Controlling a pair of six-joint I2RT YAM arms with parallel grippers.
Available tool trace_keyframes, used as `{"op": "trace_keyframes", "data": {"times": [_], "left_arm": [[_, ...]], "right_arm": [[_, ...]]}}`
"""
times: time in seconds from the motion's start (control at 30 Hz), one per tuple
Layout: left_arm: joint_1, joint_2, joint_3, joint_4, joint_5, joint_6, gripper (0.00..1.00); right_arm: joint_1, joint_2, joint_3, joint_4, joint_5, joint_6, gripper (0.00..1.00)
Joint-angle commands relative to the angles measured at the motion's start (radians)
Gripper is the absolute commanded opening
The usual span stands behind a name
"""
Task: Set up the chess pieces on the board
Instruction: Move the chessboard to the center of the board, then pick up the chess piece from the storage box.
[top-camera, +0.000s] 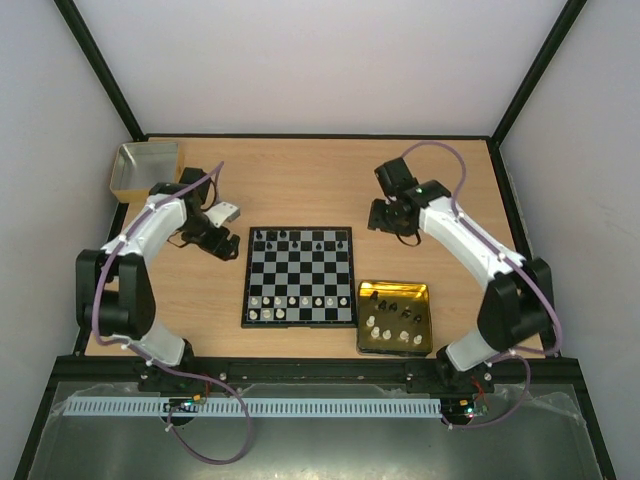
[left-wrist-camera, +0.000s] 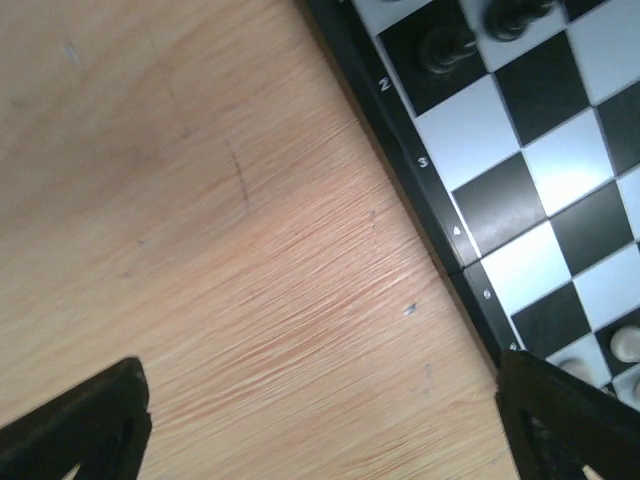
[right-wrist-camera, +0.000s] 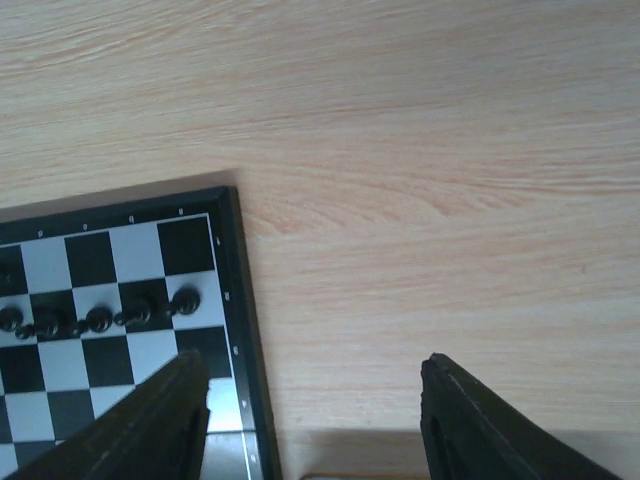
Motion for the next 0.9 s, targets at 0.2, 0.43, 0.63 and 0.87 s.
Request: {"op": "trace_keyframes", "data": {"times": [0.2,0.43,0.63,0.87], "left_arm": [[-0.006,-0.121,0.005,-0.109,0.000,-0.058,0.99],[-0.016,-0.172,-0.031,-0.103,0.021,-0.067,0.98],[-0.016,-0.191,0.008,-0.132,0.002,-0.077,0.98],[-0.015,-0.199,0.013,-0.129,-0.057,-0.109,0.98]], "right_arm": [[0.029,-0.319,-0.233,-0.100,0.016,0.087,0.44],[0.153,-0.462,-0.312,-0.206,0.046,0.179,0.40],[0.168,-0.492,-0.355,-0.219,0.001,0.172,0.35],[0.167,-0.424,-0.404,-0.143,-0.035,0.073,0.35]]}}
